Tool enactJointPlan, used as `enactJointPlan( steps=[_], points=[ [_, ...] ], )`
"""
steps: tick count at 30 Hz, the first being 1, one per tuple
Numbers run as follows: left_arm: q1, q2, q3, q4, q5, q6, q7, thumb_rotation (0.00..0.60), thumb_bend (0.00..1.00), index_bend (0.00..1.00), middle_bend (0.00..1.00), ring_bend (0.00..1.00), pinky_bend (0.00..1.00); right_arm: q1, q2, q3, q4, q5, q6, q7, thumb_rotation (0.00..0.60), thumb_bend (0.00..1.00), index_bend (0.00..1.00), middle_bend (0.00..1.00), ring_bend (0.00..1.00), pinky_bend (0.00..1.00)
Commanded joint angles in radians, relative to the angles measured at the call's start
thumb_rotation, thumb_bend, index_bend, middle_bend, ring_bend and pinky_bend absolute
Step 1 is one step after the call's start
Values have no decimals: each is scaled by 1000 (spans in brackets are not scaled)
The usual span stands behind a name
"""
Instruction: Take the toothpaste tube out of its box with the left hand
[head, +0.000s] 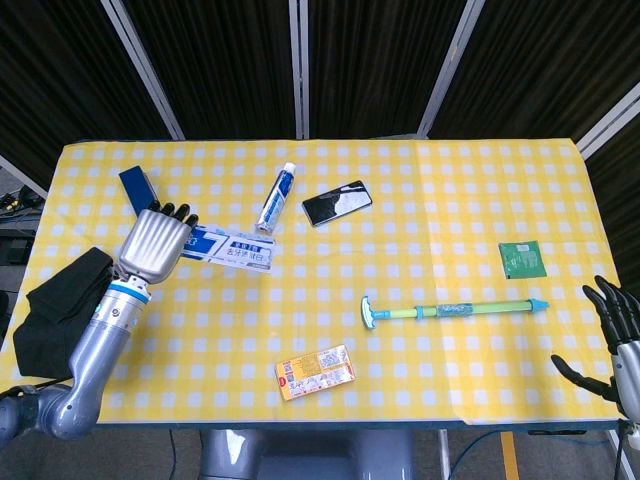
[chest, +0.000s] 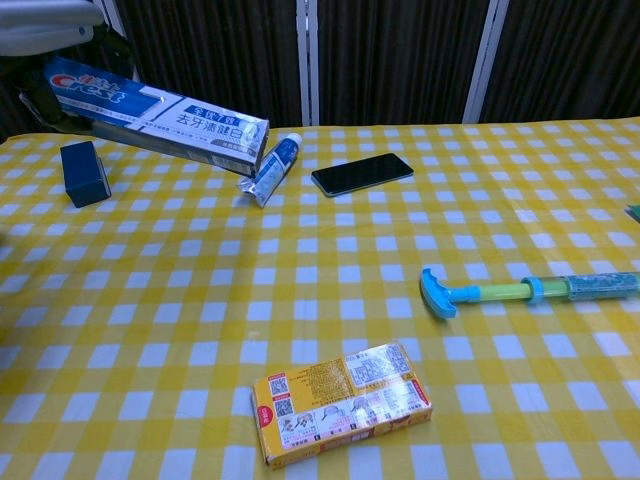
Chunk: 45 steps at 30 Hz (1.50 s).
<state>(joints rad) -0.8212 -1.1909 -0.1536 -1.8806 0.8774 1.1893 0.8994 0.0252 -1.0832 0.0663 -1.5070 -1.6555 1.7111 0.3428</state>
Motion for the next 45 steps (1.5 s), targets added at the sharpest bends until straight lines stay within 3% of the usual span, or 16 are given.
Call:
enactJointPlan(
  steps=[1, 8, 11, 16, 23, 33, 40, 45],
  points=[
    [6, -76, 0, 43, -15, -7, -52, 600, 385, 382, 238, 282, 318, 0, 0, 1, 2, 3, -2, 3, 600, 66, 22, 0, 0, 0],
    [-3, -140, 7, 54, -65, 3, -34, 600, 224, 190, 20, 66, 145, -1, 1, 5, 10, 7, 4, 20, 600, 66, 22, 0, 0, 0],
    [-3, -136, 6, 33, -95, 8, -26, 600, 180, 83, 0, 3, 118, 0, 1, 4, 11, 6, 2, 23, 600, 66, 22, 0, 0, 0],
    [14, -120, 9, 8, -95, 25, -57, 600, 152, 49, 0, 0, 35, 1, 1, 2, 11, 3, 0, 19, 600, 66, 22, 0, 0, 0],
    [99, -113, 55, 9, 40, 116, -161, 600, 151, 28, 0, 0, 0, 4, -5, -2, 9, -4, -6, 0, 600, 66, 22, 0, 0, 0],
    [371, -211, 218, 180, 345, 418, -423, 600, 130, 0, 0, 0, 0, 15, -28, -10, 9, -9, -37, -91, 600, 66, 15, 0, 0, 0],
    [511, -258, 293, 273, 457, 556, -526, 600, 128, 0, 0, 0, 0, 16, -40, -16, 4, -18, -42, -146, 600, 66, 14, 0, 0, 0],
    [582, -269, 314, 347, 505, 610, -587, 600, 128, 0, 0, 0, 0, 14, -49, -20, 2, -26, -39, -179, 600, 66, 14, 0, 0, 0]
  ],
)
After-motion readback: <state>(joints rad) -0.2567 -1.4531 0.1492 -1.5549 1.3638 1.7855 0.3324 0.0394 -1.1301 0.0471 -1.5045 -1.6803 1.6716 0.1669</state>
